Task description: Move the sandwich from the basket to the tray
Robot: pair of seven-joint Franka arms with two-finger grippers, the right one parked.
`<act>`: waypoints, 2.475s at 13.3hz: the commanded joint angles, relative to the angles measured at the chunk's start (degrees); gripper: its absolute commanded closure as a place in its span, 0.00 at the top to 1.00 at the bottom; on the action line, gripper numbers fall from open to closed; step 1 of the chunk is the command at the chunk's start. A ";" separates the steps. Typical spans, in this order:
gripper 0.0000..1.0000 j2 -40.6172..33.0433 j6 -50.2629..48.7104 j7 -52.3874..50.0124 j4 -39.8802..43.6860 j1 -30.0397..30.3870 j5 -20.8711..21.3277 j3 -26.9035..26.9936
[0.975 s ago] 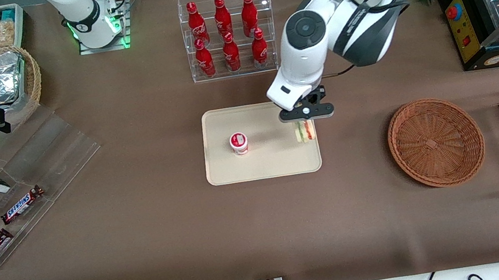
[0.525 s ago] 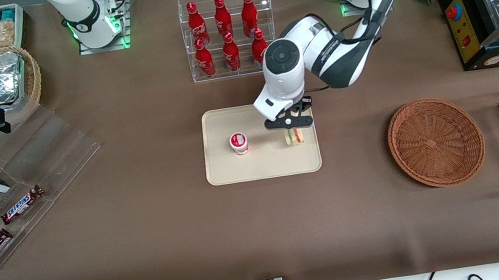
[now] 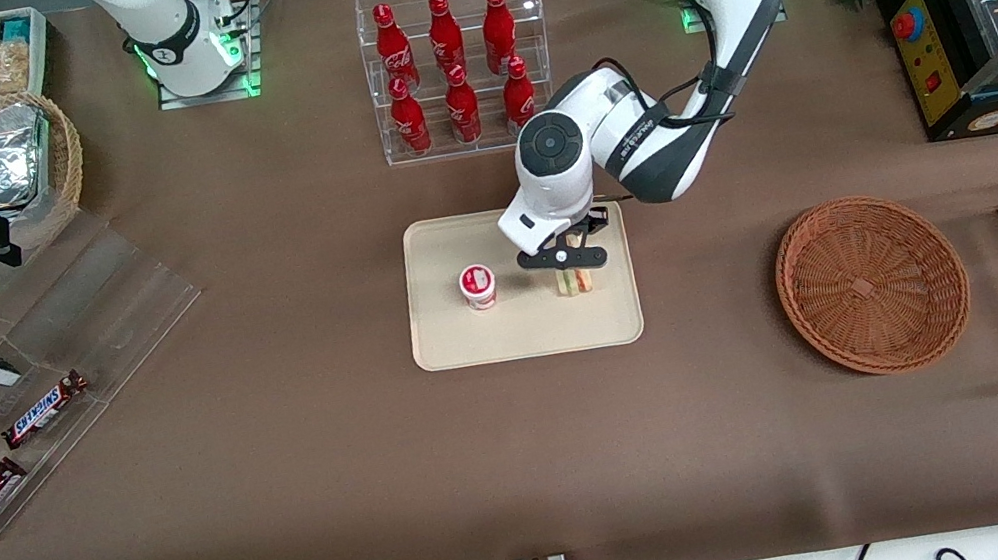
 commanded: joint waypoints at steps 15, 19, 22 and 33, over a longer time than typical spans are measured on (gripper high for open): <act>1.00 2.74 -2.90 -7.69 4.21 -0.55 6.42 -0.04; 1.00 0.81 -12.95 -7.69 12.92 0.24 3.10 -0.48; 1.00 -2.43 -17.42 -7.51 15.74 2.78 2.11 -0.48; 1.00 -15.36 -24.55 0.11 15.92 16.93 -3.33 -0.57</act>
